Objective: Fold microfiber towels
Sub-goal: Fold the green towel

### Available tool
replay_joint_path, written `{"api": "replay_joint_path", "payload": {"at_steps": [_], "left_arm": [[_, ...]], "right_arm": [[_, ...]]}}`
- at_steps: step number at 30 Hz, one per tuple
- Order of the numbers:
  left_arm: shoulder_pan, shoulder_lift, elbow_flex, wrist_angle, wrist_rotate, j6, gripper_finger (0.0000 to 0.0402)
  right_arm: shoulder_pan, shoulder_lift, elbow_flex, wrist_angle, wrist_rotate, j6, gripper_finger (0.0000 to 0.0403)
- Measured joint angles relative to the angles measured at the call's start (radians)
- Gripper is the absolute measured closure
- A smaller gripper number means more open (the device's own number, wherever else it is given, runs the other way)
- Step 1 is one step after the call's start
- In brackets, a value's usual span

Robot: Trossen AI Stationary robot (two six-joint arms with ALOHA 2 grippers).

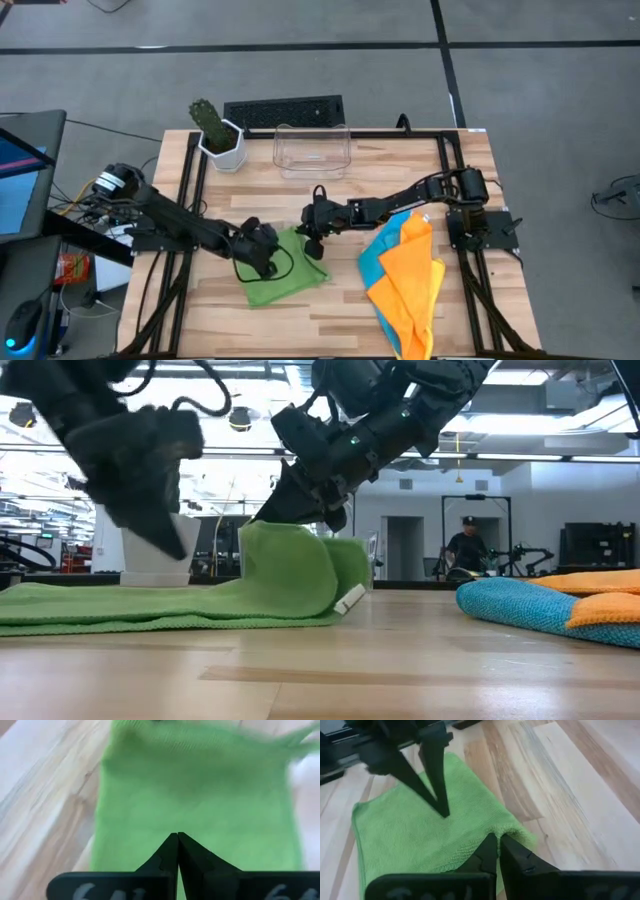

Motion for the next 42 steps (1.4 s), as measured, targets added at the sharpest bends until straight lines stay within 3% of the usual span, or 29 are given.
{"api": "replay_joint_path", "payload": {"at_steps": [7, 15, 23, 28, 42], "left_arm": [[-0.026, 0.071, -0.092, 0.121, -0.002, -0.058, 0.0401], [-0.024, 0.121, -0.094, 0.240, -0.007, -0.052, 0.0401], [-0.021, 0.128, -0.094, 0.246, -0.019, -0.051, 0.0401], [-0.010, 0.129, -0.094, 0.250, -0.027, -0.046, 0.0401], [-0.007, 0.129, -0.096, 0.263, -0.031, -0.052, 0.0401]], "right_arm": [[0.001, 0.000, 0.000, 0.020, 0.000, 0.000, 0.0368], [0.002, 0.032, 0.019, 0.033, -0.003, 0.009, 0.0369], [0.001, 0.089, 0.079, 0.036, -0.006, 0.004, 0.0369], [0.002, 0.099, 0.075, 0.032, -0.065, 0.003, 0.0367], [0.003, 0.114, 0.075, 0.061, -0.090, -0.020, 0.0362]]}}
